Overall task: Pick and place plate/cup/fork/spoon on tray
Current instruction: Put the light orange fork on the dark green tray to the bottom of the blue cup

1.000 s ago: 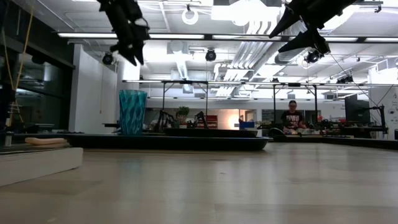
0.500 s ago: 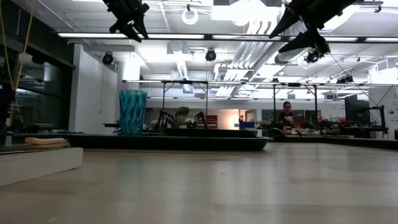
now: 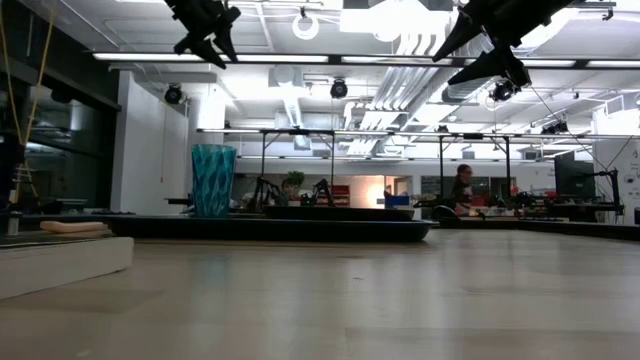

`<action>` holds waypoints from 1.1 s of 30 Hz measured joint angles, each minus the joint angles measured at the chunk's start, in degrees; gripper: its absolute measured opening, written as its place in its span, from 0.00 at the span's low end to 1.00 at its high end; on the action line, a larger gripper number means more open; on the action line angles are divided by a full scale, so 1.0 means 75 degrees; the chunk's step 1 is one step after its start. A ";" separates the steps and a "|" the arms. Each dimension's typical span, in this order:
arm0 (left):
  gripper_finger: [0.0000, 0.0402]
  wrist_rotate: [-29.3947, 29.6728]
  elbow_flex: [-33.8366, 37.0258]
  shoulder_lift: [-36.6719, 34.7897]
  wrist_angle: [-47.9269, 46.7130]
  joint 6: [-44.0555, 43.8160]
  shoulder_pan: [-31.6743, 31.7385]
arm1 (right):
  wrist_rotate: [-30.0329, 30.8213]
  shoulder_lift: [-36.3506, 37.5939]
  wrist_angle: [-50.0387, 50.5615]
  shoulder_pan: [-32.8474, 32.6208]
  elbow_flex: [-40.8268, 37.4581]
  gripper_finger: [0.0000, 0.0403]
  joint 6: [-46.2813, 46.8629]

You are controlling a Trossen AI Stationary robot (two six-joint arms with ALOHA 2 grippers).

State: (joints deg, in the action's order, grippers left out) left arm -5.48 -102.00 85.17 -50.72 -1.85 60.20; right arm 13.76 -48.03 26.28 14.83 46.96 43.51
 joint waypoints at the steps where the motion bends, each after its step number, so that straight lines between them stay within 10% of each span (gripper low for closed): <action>1: 0.45 0.0101 0.0000 0.0000 0.0000 -0.0001 0.0000 | 0.0000 0.0000 0.0000 0.0002 0.0000 0.55 0.0000; 33: 0.45 0.0212 0.0000 0.0000 -0.0121 0.0023 -0.0050 | 0.0001 0.0000 0.0002 0.0000 0.0000 0.55 0.0023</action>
State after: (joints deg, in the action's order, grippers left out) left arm -3.89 -102.00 85.17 -51.62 -1.67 59.83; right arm 13.77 -48.03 26.30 14.83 46.96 43.68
